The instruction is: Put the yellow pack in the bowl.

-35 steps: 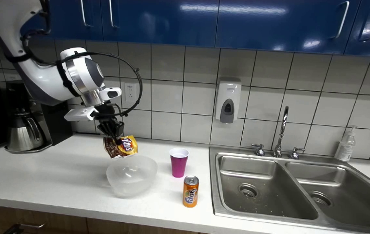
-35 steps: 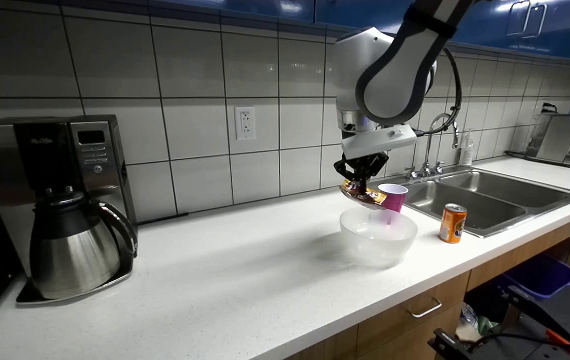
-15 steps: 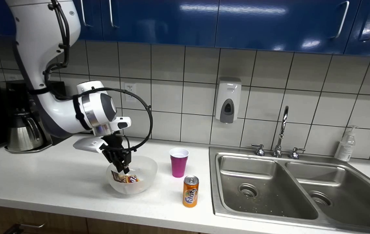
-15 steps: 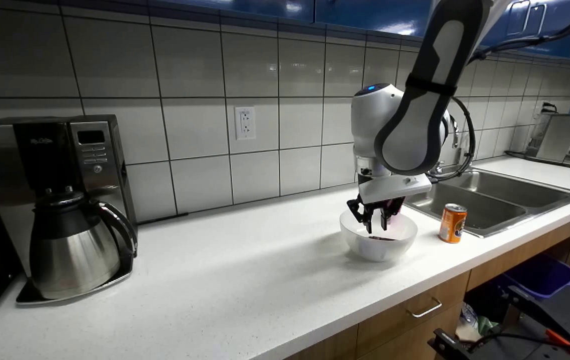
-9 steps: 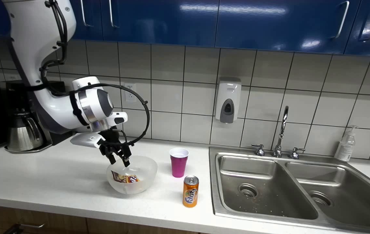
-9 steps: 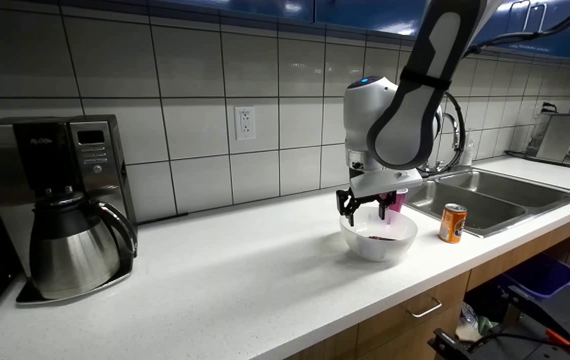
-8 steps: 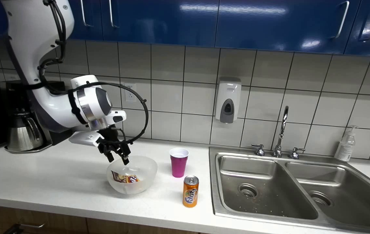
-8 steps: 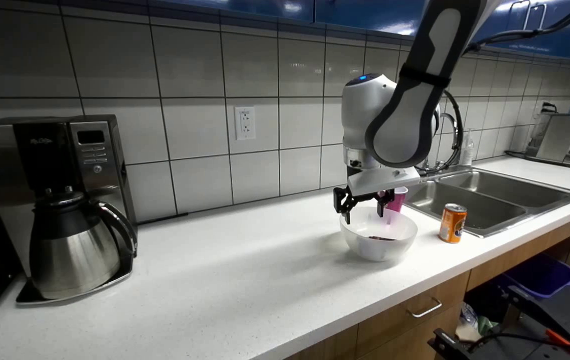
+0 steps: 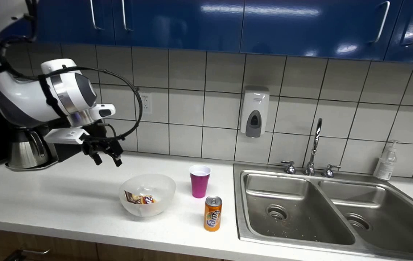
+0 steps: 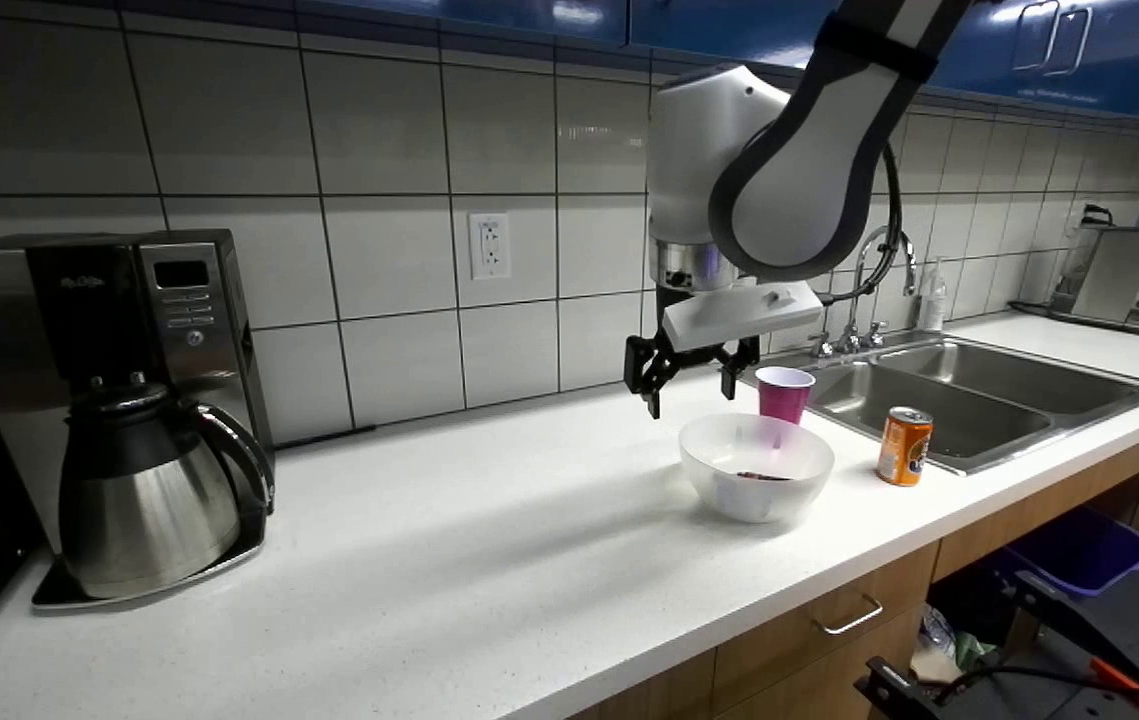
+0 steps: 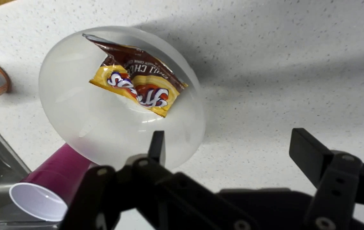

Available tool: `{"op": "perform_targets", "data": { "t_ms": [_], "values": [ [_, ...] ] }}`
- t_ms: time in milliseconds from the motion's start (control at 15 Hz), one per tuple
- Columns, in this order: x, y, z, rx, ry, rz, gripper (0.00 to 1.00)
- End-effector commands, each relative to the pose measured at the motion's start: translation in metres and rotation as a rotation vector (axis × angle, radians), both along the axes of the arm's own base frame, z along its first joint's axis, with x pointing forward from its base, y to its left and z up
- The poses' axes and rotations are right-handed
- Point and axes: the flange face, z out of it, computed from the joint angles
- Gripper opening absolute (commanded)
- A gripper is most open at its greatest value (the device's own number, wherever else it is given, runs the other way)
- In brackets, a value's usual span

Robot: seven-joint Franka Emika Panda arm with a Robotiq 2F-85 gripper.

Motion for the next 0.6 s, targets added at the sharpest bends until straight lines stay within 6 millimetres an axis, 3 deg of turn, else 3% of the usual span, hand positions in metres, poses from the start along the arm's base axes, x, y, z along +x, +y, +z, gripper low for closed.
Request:
{"op": "perform_targets", "data": {
  "t_ms": [0, 333, 400, 533],
  "values": [
    [-0.044, 0.026, 0.041, -0.012, 0.015, 0.026, 1.00],
    [-0.094, 0.076, 0.082, -0.034, 0.049, 0.014, 1.00],
    [-0.068, 0.071, 0.064, -0.019, 0.046, 0.023, 1.00],
    [-0.082, 0.082, 0.077, -0.028, 0.046, 0.028, 1.00]
  ]
}}
